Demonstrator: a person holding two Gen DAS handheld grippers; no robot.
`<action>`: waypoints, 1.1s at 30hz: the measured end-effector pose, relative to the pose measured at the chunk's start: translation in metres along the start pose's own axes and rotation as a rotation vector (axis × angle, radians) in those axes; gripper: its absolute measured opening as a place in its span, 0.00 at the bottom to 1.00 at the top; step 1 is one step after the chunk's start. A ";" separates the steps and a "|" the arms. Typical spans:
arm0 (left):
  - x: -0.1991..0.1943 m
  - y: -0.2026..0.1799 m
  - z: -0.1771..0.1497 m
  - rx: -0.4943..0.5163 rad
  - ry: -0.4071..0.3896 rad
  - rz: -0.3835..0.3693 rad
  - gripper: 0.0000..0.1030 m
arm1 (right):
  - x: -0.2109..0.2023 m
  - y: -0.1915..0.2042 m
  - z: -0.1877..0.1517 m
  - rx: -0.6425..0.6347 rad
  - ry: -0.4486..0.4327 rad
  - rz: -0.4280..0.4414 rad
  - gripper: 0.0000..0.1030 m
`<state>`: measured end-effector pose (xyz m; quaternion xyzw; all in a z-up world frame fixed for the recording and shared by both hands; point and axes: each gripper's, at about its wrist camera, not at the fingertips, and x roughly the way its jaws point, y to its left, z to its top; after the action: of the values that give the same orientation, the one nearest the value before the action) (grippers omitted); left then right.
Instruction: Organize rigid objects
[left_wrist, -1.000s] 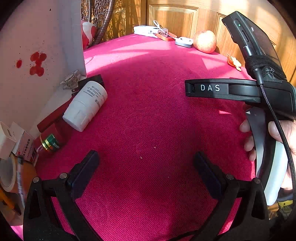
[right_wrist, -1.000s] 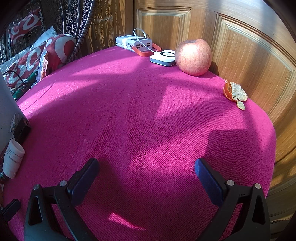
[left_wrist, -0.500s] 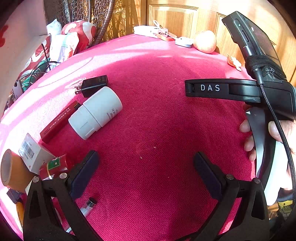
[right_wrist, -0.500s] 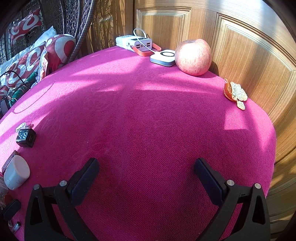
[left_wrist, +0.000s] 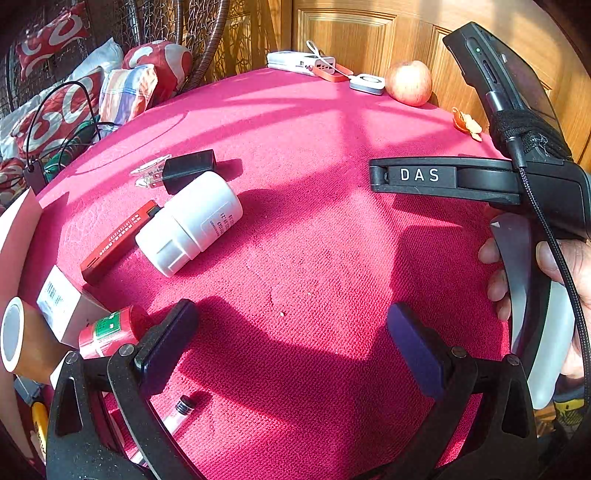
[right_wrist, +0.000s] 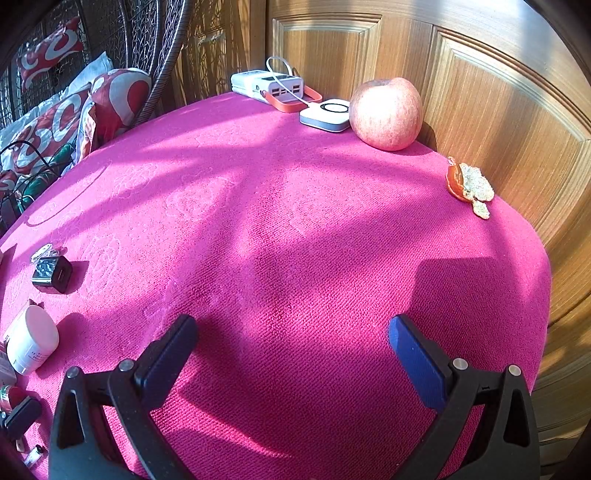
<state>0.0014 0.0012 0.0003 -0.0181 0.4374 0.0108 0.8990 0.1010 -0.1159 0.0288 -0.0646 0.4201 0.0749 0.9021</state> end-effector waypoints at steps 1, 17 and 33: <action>0.000 0.000 0.000 0.000 0.000 0.000 1.00 | 0.000 0.000 0.000 0.000 -0.001 0.000 1.00; 0.000 0.000 -0.002 0.000 -0.001 0.000 1.00 | 0.000 -0.001 0.000 0.000 -0.001 0.001 1.00; -0.071 0.020 -0.009 -0.086 -0.090 -0.135 1.00 | -0.007 -0.011 -0.002 0.044 -0.037 0.086 1.00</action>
<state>-0.0500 0.0202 0.0500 -0.0856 0.3937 -0.0304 0.9148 0.0968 -0.1273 0.0339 -0.0250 0.4074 0.1056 0.9068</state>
